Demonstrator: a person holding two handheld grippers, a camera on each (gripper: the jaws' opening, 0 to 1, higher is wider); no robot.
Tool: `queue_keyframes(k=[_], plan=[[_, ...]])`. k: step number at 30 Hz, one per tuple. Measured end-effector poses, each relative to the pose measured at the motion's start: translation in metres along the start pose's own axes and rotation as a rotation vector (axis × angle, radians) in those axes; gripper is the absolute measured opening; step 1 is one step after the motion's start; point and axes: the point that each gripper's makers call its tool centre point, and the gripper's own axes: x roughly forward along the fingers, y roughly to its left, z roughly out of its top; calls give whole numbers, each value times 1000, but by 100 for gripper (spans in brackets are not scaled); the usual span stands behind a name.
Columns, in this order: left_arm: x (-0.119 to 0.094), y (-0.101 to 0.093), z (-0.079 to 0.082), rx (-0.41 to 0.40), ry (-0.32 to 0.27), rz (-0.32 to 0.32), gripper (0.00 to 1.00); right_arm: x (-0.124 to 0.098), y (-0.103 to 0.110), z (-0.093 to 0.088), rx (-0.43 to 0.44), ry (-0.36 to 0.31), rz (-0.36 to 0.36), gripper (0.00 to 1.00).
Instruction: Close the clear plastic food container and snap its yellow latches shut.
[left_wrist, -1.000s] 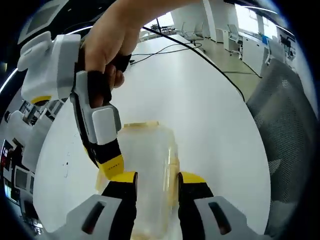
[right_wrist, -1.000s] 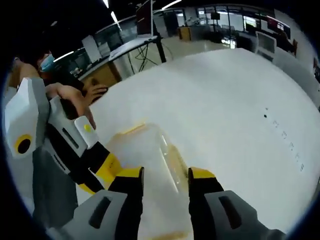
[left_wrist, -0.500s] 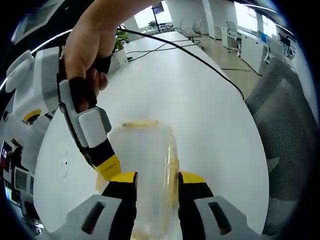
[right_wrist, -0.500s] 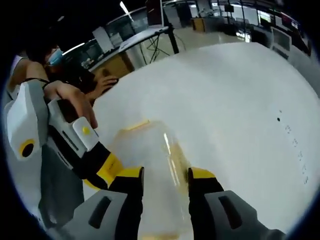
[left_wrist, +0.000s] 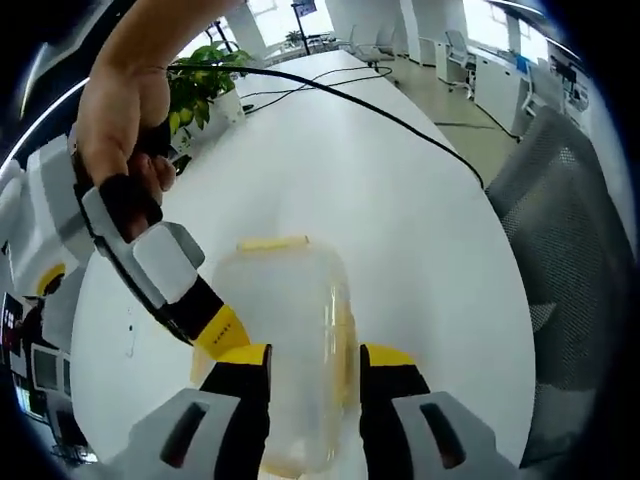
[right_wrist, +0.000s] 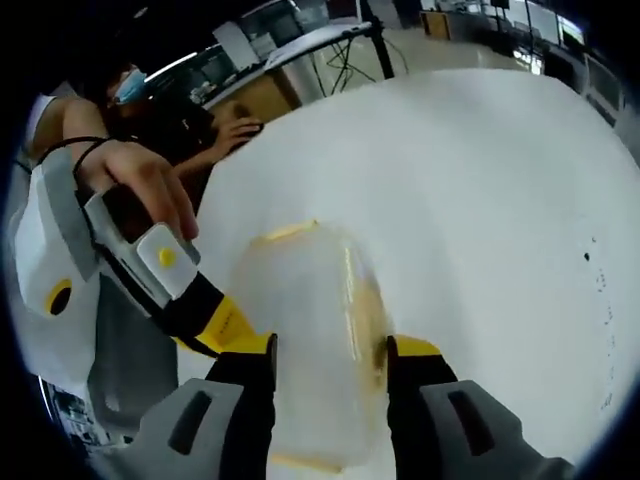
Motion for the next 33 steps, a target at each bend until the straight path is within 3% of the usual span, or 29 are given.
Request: queue_keyframes(k=[33], plan=[[3,2,-1,64,105,1,26,5,3,-5,20,47,72,40]])
